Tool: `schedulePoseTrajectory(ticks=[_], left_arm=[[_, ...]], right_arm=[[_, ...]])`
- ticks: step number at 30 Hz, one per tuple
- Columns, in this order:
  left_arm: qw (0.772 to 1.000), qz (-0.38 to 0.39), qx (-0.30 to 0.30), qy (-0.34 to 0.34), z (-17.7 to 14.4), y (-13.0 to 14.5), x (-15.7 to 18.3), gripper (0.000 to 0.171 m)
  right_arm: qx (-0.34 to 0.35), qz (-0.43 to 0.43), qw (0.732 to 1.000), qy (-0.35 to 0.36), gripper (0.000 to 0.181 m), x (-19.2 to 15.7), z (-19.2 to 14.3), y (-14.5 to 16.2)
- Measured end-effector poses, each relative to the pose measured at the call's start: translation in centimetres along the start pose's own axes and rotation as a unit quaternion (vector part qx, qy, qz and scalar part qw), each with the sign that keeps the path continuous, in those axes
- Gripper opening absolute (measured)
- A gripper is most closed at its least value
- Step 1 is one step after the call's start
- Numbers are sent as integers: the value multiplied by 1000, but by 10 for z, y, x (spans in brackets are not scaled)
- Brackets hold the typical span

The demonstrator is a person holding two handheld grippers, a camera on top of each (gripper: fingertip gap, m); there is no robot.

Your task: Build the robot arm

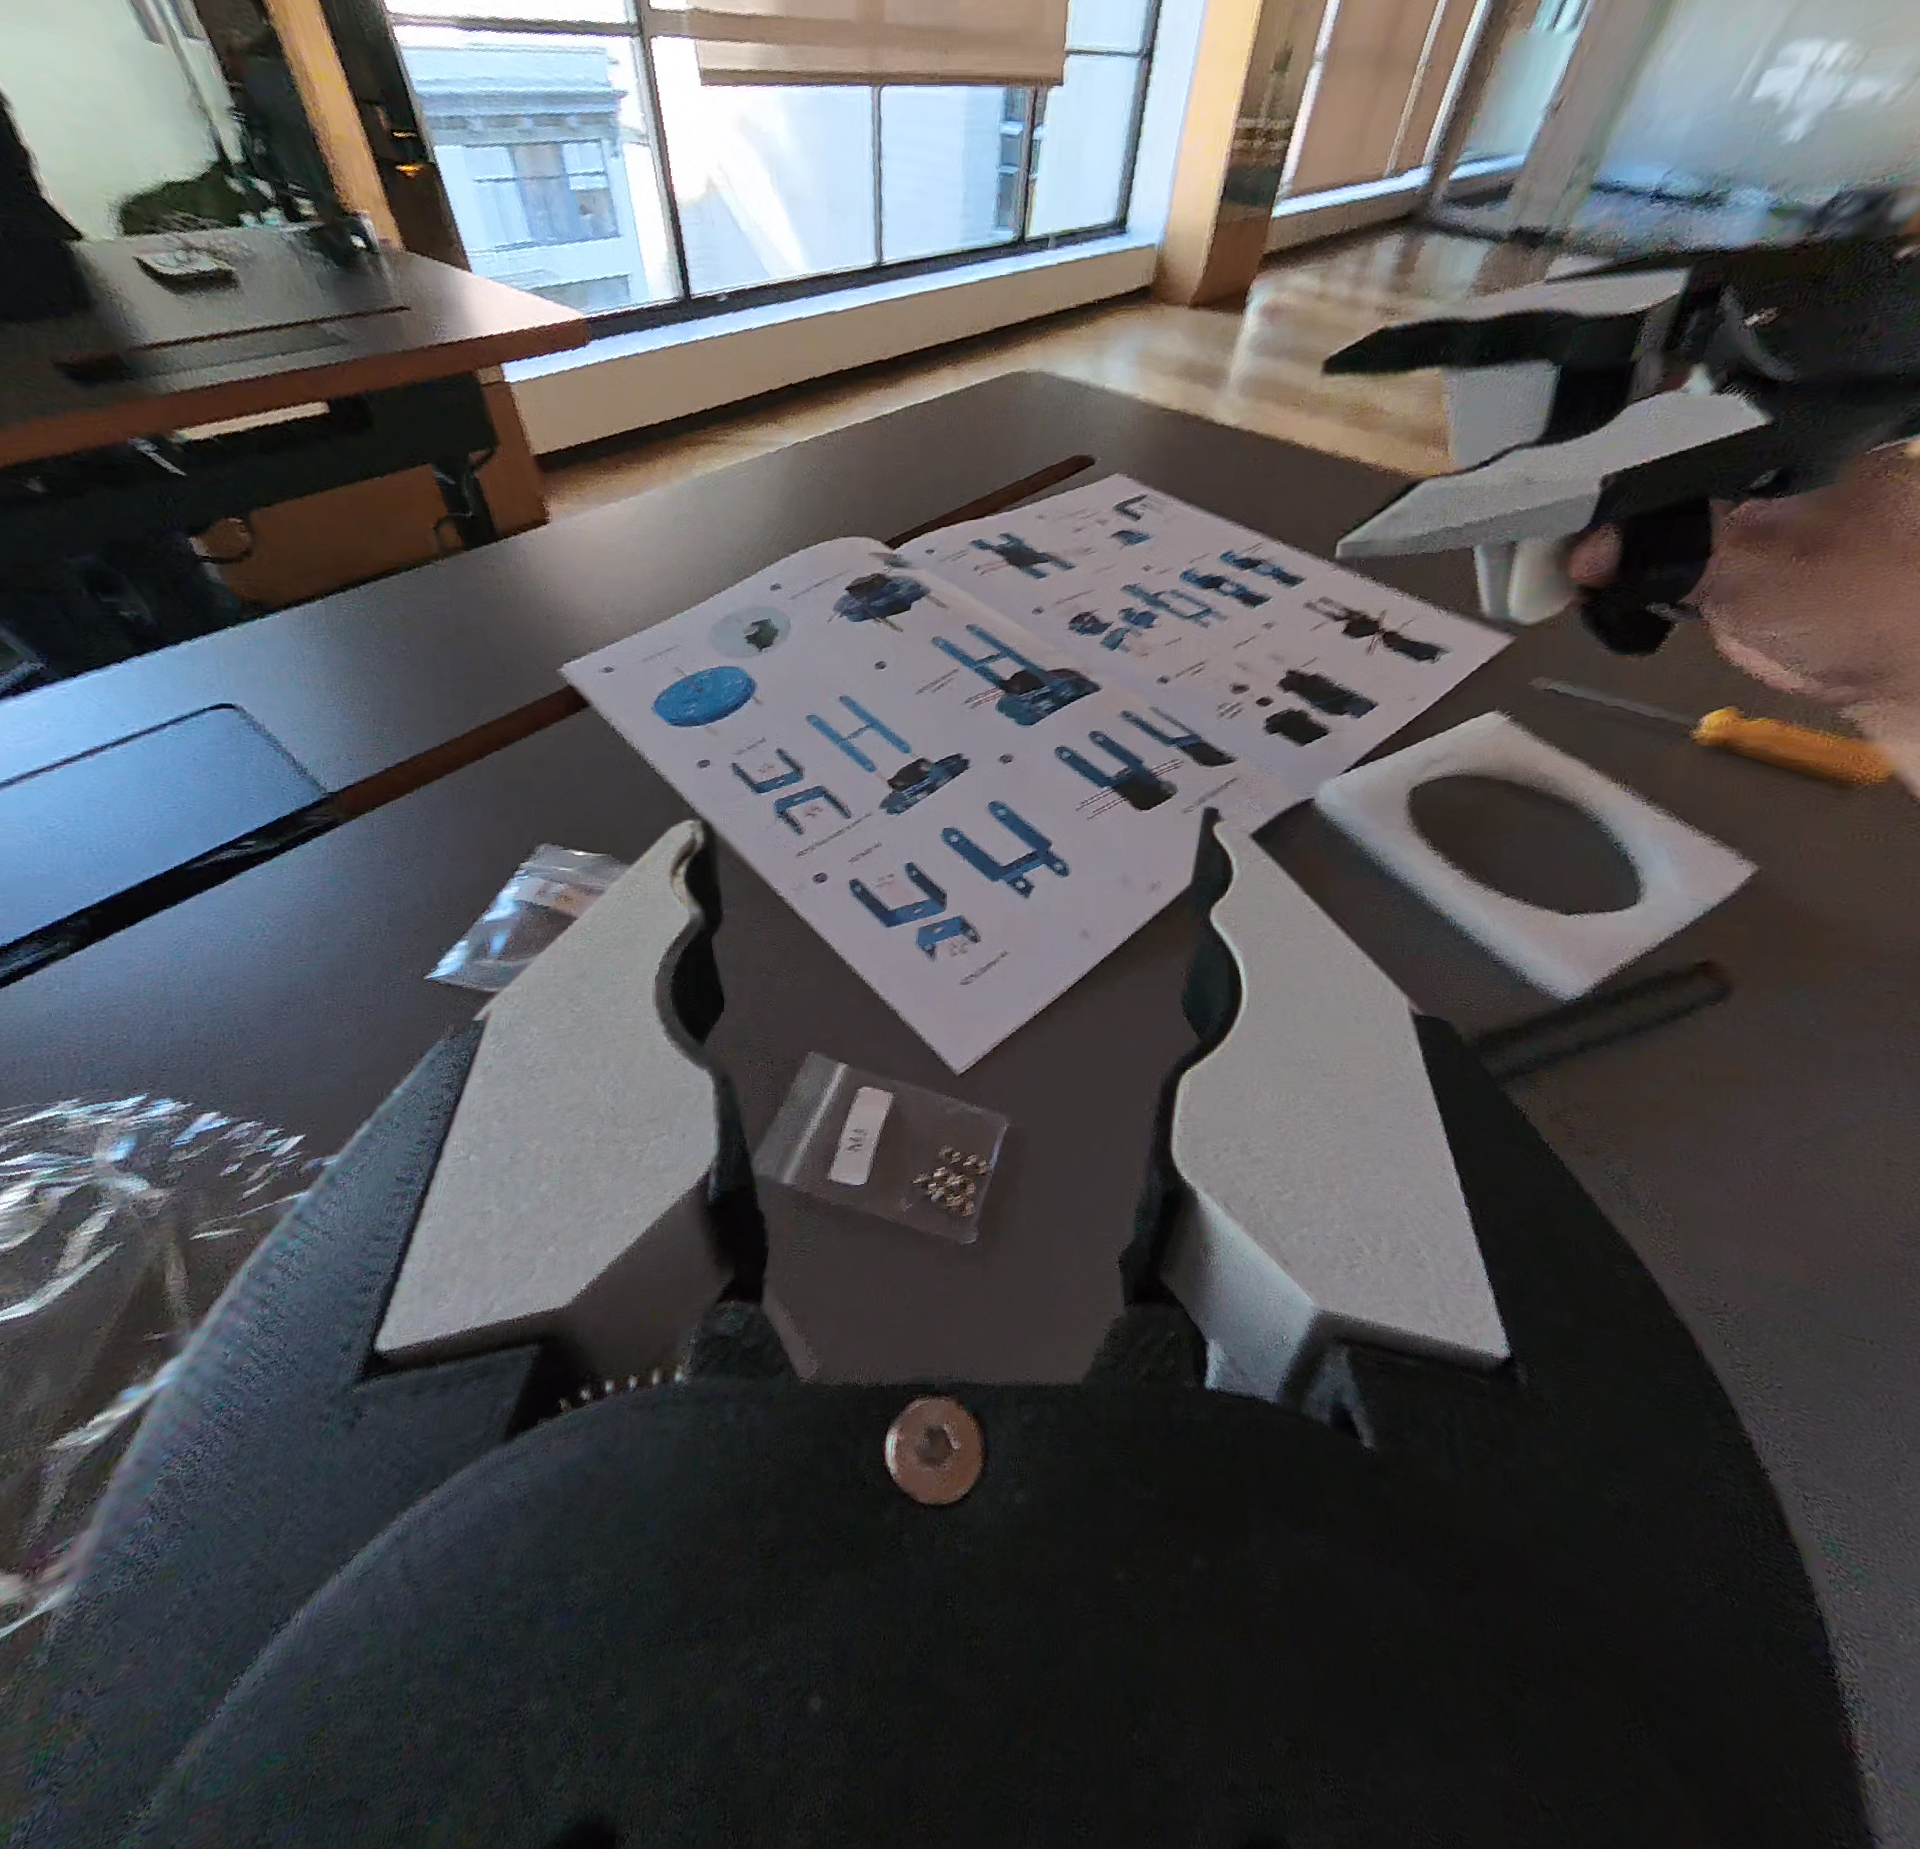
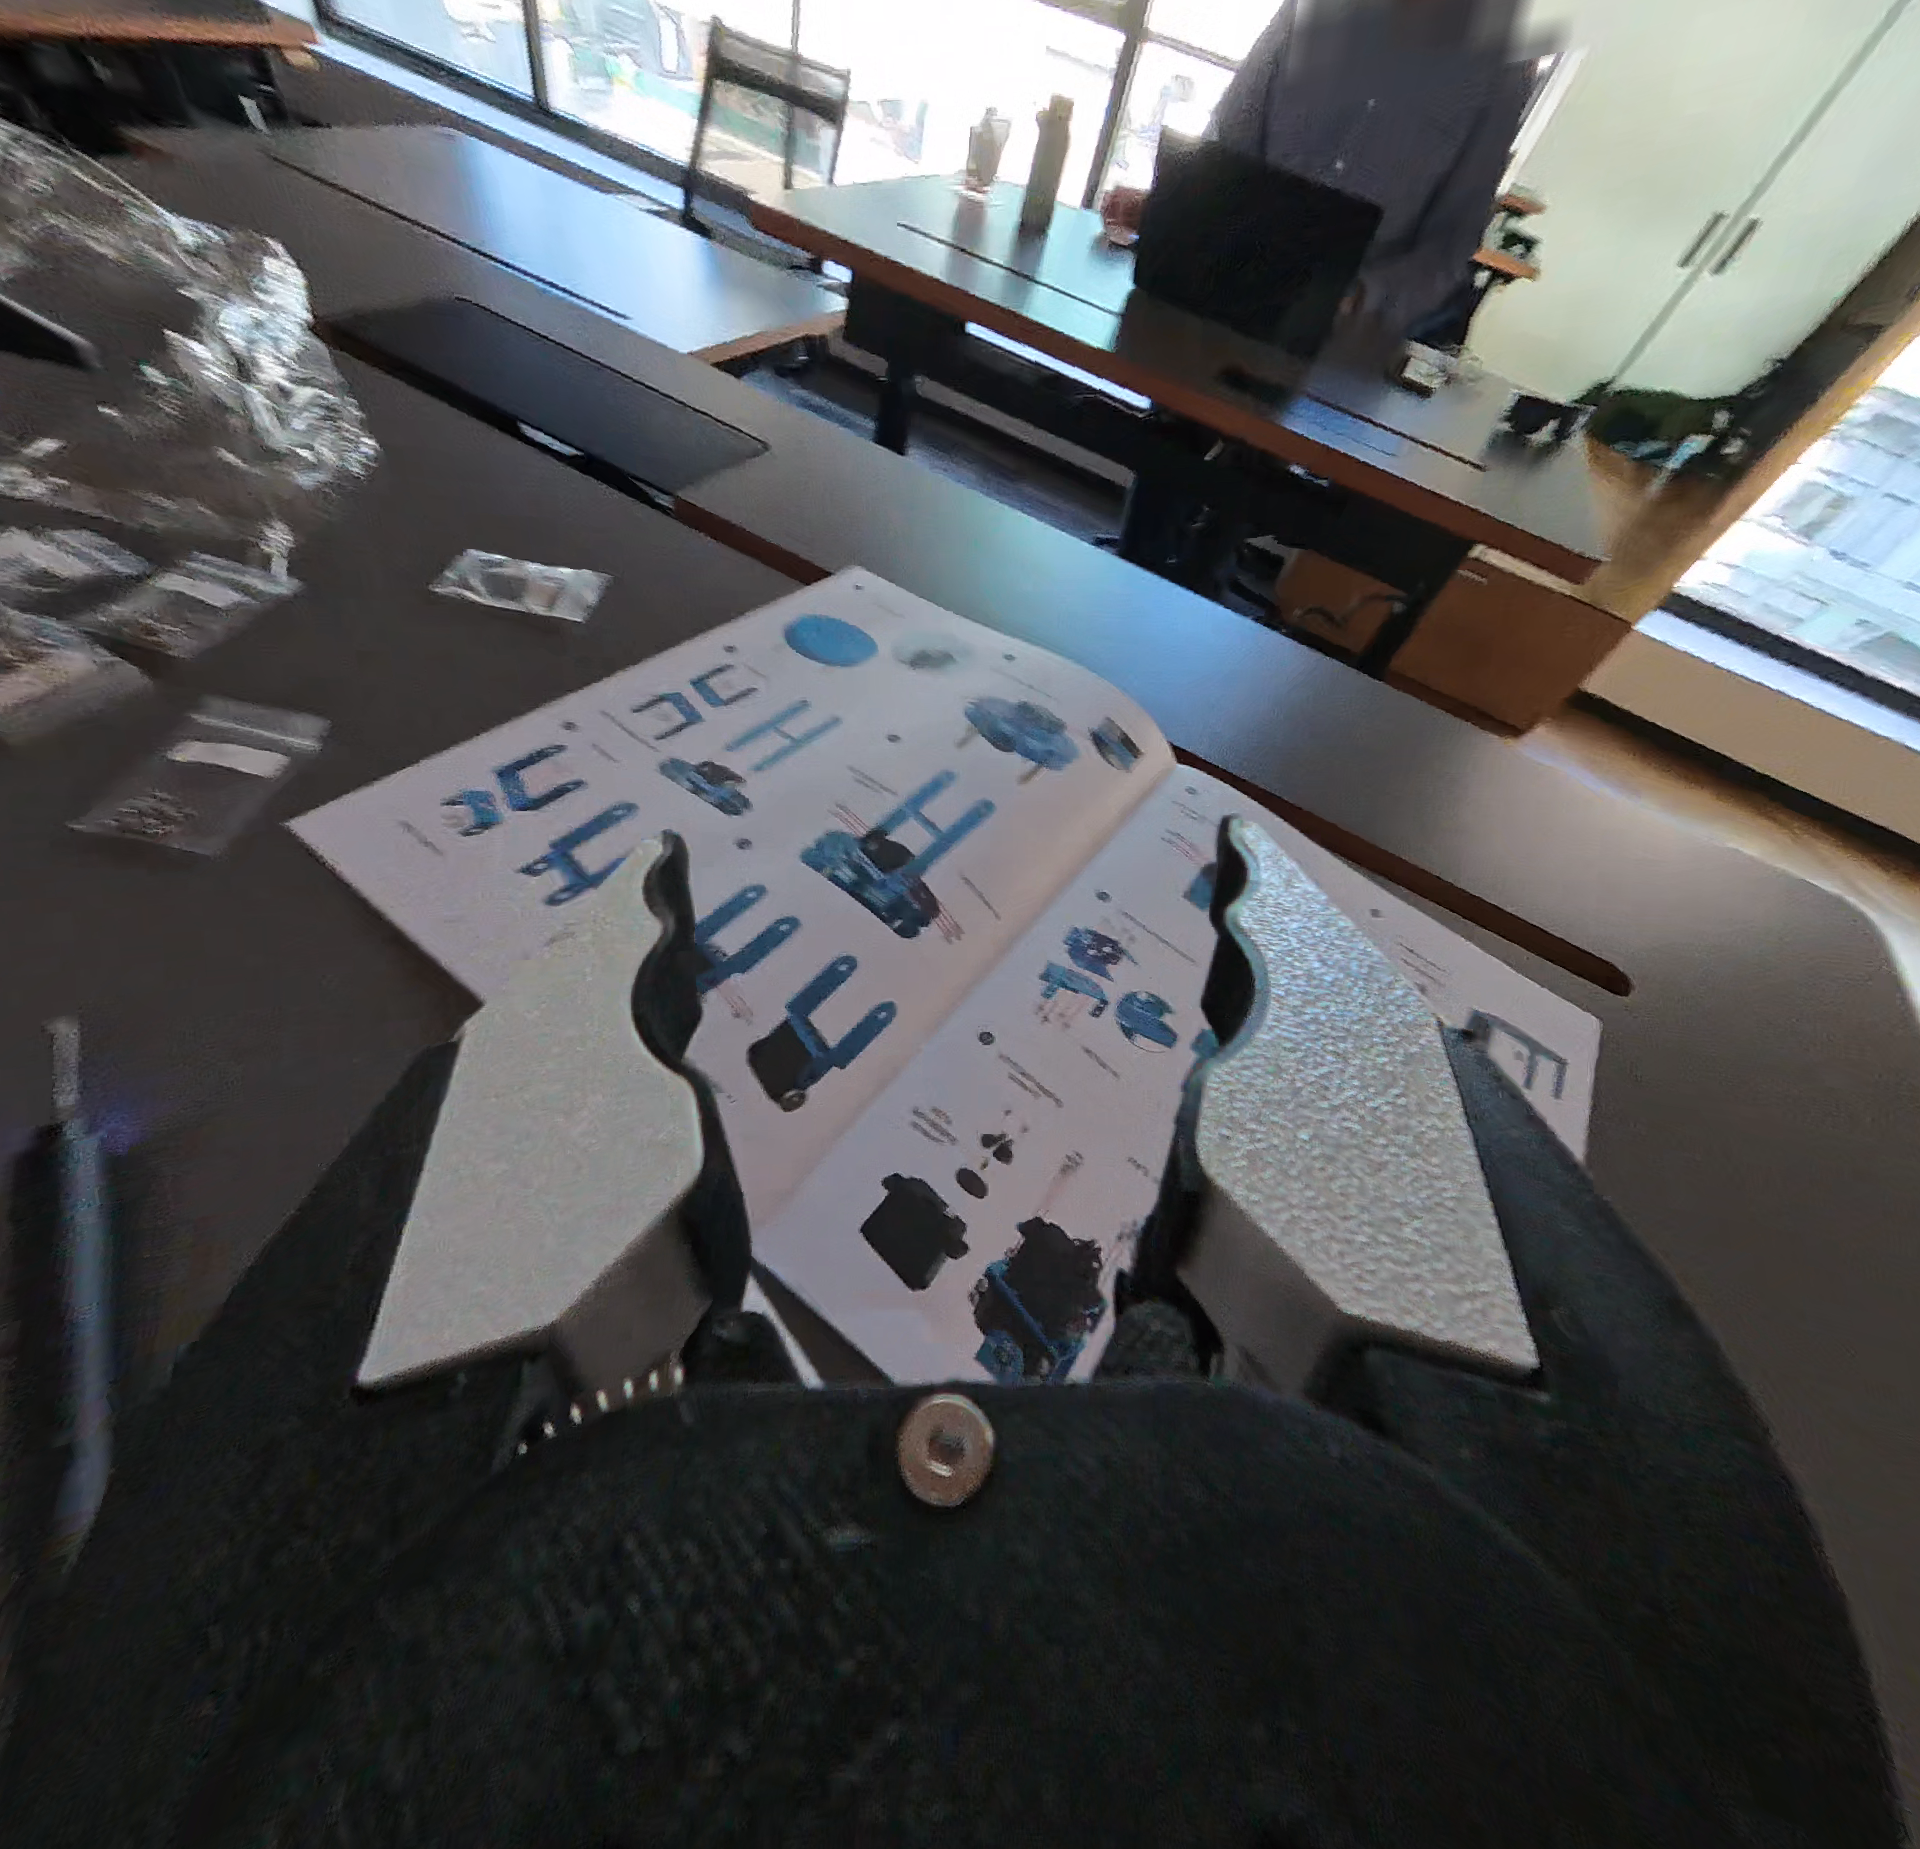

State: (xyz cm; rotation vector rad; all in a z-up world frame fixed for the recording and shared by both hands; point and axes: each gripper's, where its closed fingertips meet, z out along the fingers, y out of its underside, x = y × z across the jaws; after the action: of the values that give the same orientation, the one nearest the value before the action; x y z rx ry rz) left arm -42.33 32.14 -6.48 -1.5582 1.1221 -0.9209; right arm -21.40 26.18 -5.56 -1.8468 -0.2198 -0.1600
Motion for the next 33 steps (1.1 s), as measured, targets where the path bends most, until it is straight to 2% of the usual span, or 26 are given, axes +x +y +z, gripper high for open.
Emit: schedulePoseTrajectory(ticks=[2,4,6,8,11,13,15,17,20,23,26,33], left_arm=[[998,29,-1,-49,-2,1,-12,103],[996,26,28,-81,-2,0,-21,118],[995,20,44,-90,0,5,-24,120],[994,13,30,-100,4,14,-27,126],[990,9,-20,-138,5,30,-40,131],[988,-1,-20,-156,1,30,-46,126],[985,-13,0,-170,-5,24,-51,116],[983,-14,19,-185,-11,19,-55,107],[983,-14,6,-183,-10,24,-57,92],[986,-53,17,-157,-7,27,-54,79],[986,-85,26,-138,-8,30,-56,69],[987,-60,1,-152,-13,33,-60,53]], right_arm=[[18,2,999,27,93,2,11,10],[11,18,1000,20,88,-7,19,21],[25,-30,999,36,66,-8,17,20],[27,-53,997,53,56,-2,15,21],[11,-26,998,59,47,6,13,27],[19,-47,997,65,41,7,13,28],[18,-59,997,50,27,0,16,30],[16,-62,997,51,21,0,17,32],[9,-60,997,46,1,0,16,35],[-17,-78,993,82,0,13,14,43],[-38,-77,993,78,0,14,16,52],[-57,-72,995,41,2,2,26,66]])
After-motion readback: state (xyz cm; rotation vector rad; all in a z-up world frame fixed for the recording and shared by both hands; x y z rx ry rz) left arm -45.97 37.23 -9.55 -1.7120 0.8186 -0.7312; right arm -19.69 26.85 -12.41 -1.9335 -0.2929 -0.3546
